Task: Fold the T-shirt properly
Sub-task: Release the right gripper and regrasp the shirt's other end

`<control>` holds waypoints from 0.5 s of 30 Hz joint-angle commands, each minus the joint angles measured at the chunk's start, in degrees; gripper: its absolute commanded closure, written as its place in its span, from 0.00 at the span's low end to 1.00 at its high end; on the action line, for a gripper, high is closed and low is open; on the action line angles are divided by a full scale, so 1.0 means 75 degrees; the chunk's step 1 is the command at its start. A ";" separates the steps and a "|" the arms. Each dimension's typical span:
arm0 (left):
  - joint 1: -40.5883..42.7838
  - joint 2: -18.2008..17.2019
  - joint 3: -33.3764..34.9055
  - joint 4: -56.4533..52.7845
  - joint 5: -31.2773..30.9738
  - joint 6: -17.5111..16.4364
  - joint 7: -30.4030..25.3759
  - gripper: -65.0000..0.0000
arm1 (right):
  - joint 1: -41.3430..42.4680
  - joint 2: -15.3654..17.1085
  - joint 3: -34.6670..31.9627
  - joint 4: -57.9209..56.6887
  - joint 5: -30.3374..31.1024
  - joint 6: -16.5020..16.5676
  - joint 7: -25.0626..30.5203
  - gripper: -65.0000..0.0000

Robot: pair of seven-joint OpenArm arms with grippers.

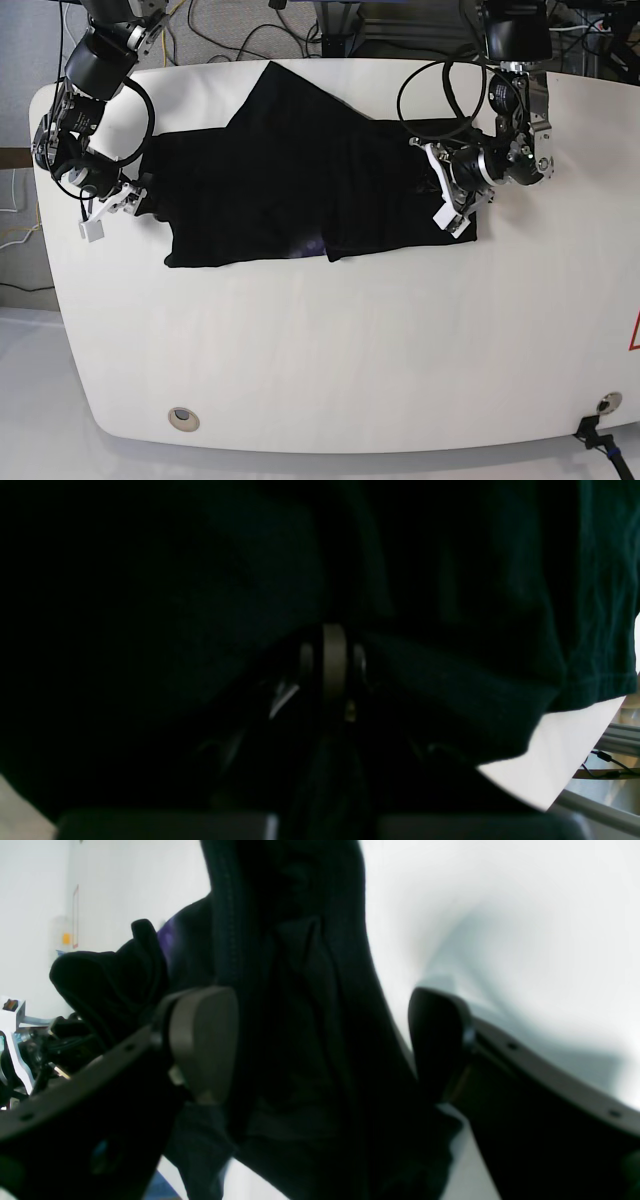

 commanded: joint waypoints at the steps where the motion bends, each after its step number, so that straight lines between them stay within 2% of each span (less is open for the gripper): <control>1: -0.0074 -0.0050 -0.0021 0.0084 0.0151 0.0019 0.0084 1.00 | 0.0114 0.0123 0.0012 0.0115 0.0040 0.0013 -0.0081 0.21; 4: -0.0074 -0.0050 -0.0021 0.0084 0.0151 0.0019 0.0084 1.00 | 0.0114 0.0111 0.0000 0.0126 0.0040 0.0013 -0.0092 0.20; 9: -0.0074 -0.0050 -0.0021 0.0084 0.0151 0.0019 0.0084 1.00 | 0.0126 0.0146 0.0000 0.0126 0.0040 0.0013 -0.0092 0.07; 15: -0.0074 -0.0050 -0.0021 0.0084 0.0163 0.0019 0.0084 1.00 | 0.0126 0.0123 0.0000 0.0126 0.0040 0.0013 -0.0092 0.08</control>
